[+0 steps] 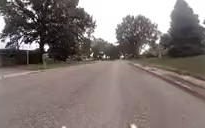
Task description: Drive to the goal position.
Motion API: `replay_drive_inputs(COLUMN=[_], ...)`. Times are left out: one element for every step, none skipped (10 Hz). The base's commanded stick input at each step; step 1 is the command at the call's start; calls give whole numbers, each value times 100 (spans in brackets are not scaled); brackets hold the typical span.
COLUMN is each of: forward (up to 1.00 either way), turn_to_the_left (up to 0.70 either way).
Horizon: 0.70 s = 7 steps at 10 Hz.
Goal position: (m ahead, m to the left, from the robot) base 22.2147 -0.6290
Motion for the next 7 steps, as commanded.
replay_drive_inputs(forward=[50, 50, 50, 50, 50, 50, 50], turn_to_the_left=[0, 0, 0, 0, 0, 0, 0])
